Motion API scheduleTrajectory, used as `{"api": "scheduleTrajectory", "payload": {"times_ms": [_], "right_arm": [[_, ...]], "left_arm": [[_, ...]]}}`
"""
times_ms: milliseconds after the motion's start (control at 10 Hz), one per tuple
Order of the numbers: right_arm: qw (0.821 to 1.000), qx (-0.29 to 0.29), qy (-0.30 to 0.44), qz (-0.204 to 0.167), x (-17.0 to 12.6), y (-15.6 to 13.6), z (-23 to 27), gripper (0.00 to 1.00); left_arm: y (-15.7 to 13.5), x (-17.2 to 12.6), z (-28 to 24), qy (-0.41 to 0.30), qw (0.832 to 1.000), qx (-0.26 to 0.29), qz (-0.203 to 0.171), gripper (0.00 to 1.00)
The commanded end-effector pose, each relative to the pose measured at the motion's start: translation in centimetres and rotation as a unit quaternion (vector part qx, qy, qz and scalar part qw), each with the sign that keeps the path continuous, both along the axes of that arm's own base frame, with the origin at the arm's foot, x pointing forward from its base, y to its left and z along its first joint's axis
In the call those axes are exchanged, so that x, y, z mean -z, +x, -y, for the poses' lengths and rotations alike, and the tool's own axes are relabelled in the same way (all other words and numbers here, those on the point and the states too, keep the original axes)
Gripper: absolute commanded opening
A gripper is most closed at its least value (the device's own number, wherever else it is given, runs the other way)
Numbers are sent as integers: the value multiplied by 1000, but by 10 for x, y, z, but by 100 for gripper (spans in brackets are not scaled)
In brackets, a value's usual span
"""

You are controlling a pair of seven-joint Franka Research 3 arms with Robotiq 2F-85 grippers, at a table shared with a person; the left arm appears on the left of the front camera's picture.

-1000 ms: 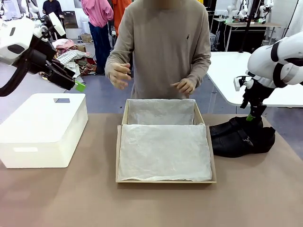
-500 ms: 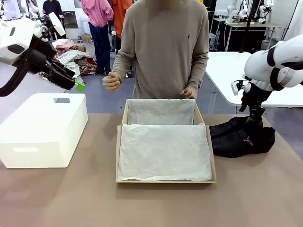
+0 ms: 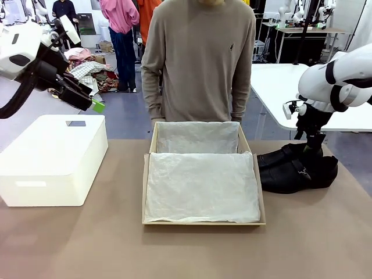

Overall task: Pack the shoes into the box.
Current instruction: Place one shoe of the Shoes into the Shoes Box.

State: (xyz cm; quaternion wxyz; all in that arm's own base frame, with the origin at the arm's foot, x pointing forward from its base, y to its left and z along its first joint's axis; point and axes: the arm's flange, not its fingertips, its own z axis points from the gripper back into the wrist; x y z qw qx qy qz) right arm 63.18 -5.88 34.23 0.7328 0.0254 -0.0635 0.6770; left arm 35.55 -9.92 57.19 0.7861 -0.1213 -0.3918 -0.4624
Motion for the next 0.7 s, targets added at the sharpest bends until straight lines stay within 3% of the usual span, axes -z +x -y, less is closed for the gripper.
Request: {"api": "scheduleTrajectory", "payload": {"times_ms": [0, 300, 600], "right_arm": [[1000, 12, 0, -8, -3, 9, -2, 57], [1000, 16, -1, -12, -3, 8, -2, 0], [1000, 16, -3, -16, -4, 6, -4, 0]], "left_arm": [[1, 1, -1, -6, 1000, 10, 1, 100], [1, 1, -1, -6, 1000, 10, 1, 100], [1, 1, -1, -6, 1000, 10, 1, 100]]}}
